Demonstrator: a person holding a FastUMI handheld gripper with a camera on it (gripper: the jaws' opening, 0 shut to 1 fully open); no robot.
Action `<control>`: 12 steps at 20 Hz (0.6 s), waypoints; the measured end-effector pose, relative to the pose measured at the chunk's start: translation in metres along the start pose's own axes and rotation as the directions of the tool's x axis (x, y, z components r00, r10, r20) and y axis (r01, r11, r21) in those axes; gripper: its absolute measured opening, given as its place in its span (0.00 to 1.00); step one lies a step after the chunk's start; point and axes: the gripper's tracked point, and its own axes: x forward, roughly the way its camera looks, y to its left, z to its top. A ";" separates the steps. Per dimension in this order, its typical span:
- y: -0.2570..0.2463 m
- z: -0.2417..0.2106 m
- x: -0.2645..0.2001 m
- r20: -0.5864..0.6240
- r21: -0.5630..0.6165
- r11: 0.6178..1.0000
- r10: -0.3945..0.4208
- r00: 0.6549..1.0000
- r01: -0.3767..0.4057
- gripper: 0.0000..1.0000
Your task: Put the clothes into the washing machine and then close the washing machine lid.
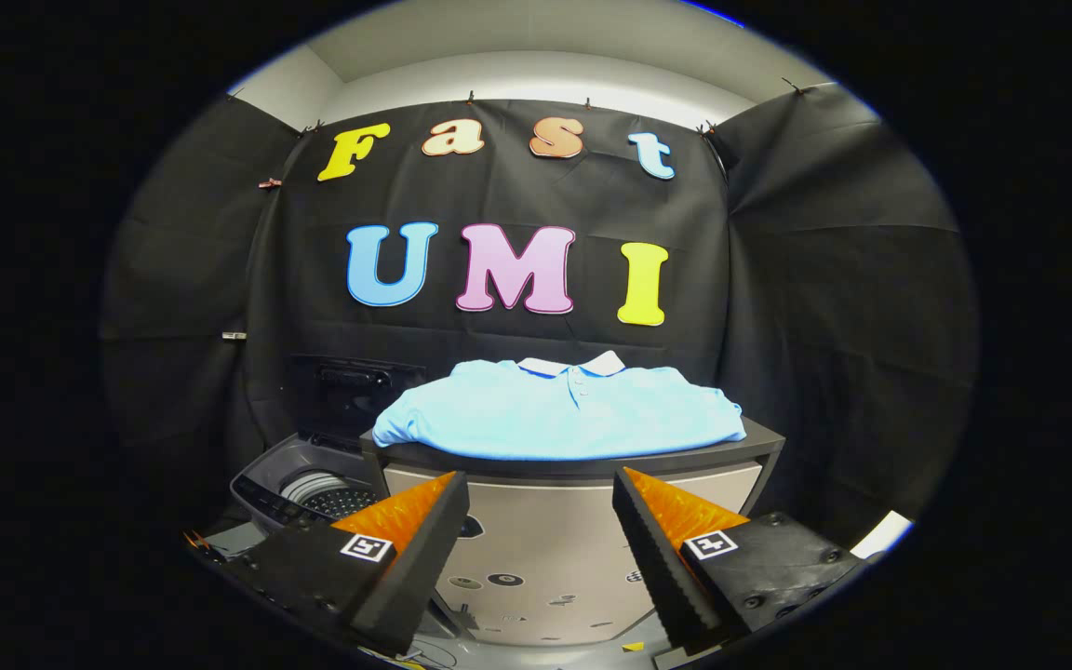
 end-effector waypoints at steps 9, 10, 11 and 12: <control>-0.003 0.036 0.013 0.013 0.019 1.000 0.006 1.000 -0.007 0.98; -0.003 0.043 0.017 0.014 0.025 1.000 0.010 1.000 -0.010 0.98; -0.004 0.050 0.021 0.018 0.030 0.999 0.012 1.000 -0.012 0.98; -0.006 0.058 0.026 0.019 0.032 0.999 0.012 1.000 -0.012 0.97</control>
